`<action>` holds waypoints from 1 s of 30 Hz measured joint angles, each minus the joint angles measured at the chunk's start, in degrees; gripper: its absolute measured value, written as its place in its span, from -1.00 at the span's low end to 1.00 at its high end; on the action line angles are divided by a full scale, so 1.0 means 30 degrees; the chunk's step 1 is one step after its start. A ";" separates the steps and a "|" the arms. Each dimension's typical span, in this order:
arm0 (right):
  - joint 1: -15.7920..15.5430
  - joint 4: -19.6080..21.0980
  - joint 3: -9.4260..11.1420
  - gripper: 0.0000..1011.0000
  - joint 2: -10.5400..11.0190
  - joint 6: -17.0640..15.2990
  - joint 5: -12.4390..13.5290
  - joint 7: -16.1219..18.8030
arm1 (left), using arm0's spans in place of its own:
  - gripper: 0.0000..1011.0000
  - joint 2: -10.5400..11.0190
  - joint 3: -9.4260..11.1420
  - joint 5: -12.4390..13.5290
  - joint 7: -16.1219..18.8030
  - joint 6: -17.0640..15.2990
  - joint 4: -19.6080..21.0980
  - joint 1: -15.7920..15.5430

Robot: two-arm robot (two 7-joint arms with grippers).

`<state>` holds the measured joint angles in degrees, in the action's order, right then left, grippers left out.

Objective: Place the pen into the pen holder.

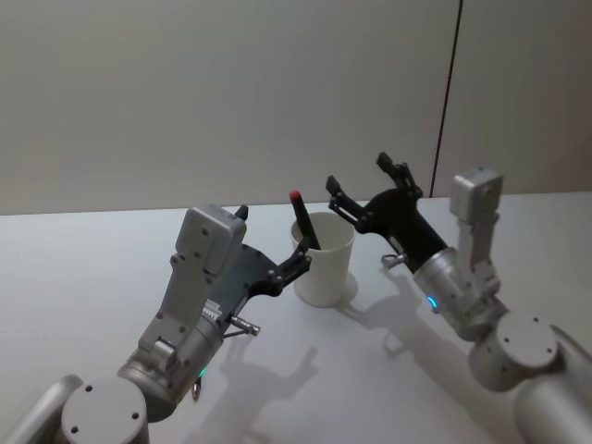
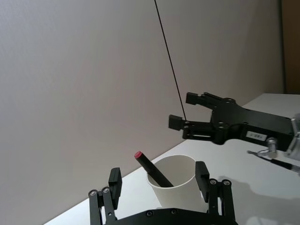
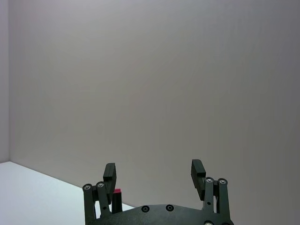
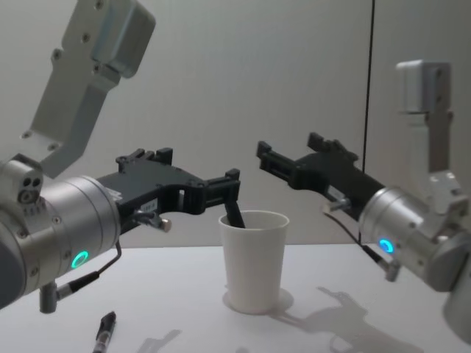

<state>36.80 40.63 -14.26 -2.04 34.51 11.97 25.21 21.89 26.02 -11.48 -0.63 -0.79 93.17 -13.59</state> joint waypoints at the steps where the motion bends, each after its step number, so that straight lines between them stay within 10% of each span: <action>1: -0.0576 0.1078 0.0037 0.98 0.0221 -0.0722 -0.0087 -0.0213 | 0.98 0.0000 0.0001 0.0000 0.0000 -0.0001 0.0001 0.0000; 16: -0.5125 0.9219 0.0542 0.98 0.2136 -0.6054 -0.0375 -0.1906 | 0.98 -0.0001 0.0001 0.0000 0.0000 -0.0001 0.0000 0.0000; 30: -0.7895 1.3732 0.0981 0.98 0.3405 -0.9828 -0.0159 -0.3440 | 0.98 0.0000 0.0000 0.0000 0.0000 -0.0001 0.0000 0.0000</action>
<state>13.11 81.82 -11.31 8.18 5.02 11.50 14.89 21.89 26.02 -11.48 -0.63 -0.80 93.17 -13.59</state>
